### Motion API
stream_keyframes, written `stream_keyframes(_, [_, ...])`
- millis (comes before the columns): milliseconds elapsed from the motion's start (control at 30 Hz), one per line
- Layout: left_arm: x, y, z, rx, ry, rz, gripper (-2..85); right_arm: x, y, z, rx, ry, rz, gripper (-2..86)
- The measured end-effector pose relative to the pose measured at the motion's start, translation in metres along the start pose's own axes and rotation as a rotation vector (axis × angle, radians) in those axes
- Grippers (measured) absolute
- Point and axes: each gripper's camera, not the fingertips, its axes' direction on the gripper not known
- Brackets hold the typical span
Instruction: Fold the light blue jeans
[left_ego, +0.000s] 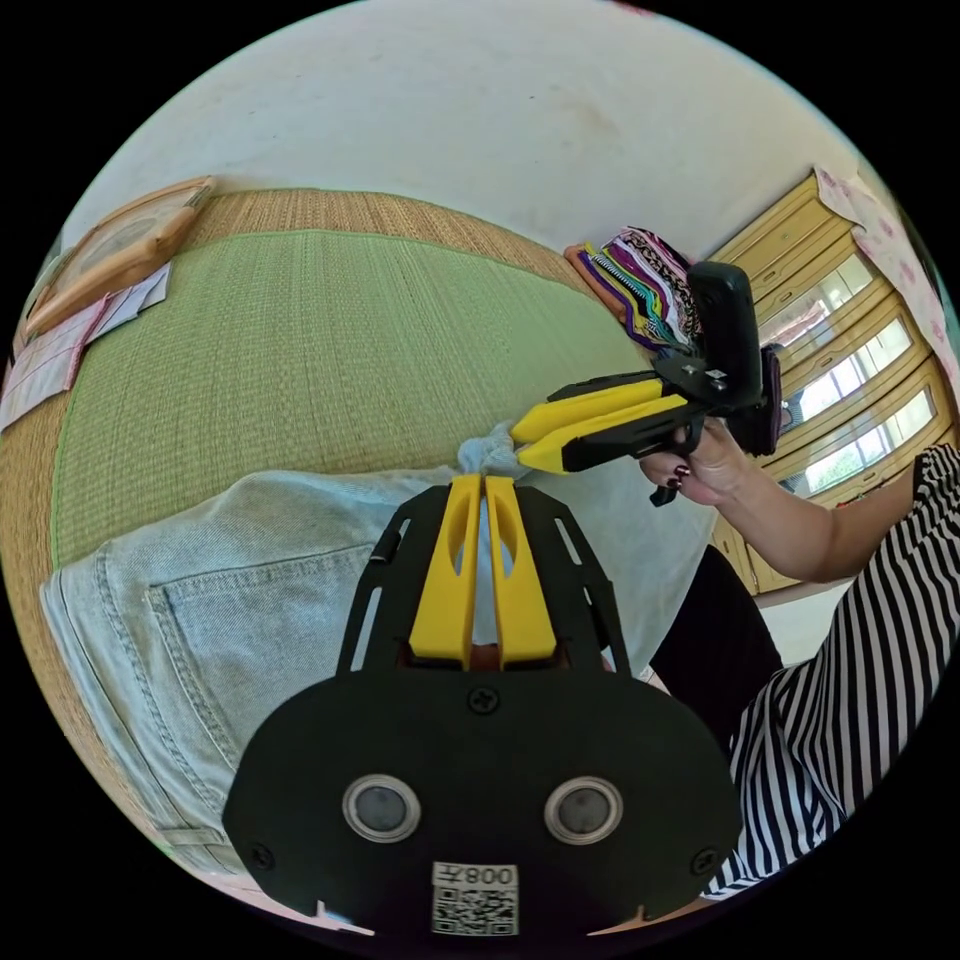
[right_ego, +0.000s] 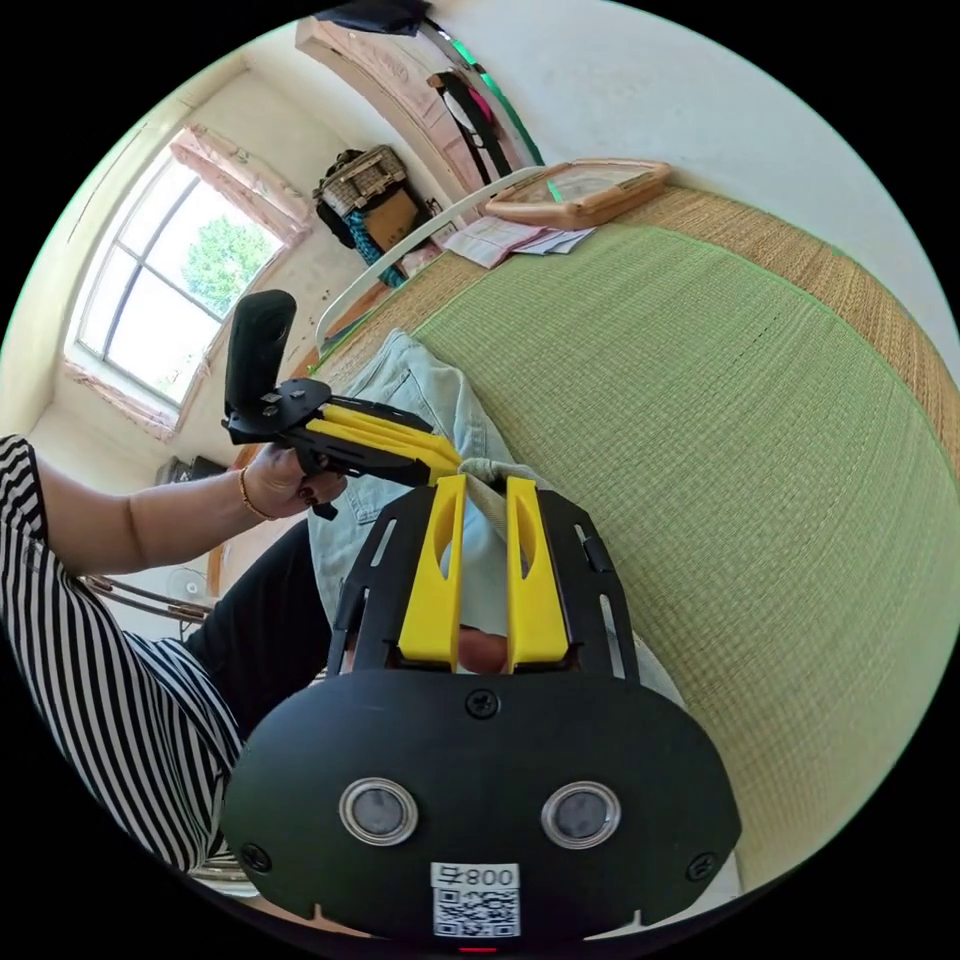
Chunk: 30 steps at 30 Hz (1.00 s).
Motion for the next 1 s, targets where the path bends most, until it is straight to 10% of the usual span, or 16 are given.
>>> stream_keyframes(433, [-0.029,0.054,-0.042,0.049,0.008,-0.031,0.5,0.031,-0.028,0.019,0.002,-0.059,0.155,5.9])
stream_keyframes(1000, [-0.123,0.184,-0.142,0.093,-0.415,-0.419,0.2,0.083,-0.06,-0.005,0.157,-0.101,0.304,0.8])
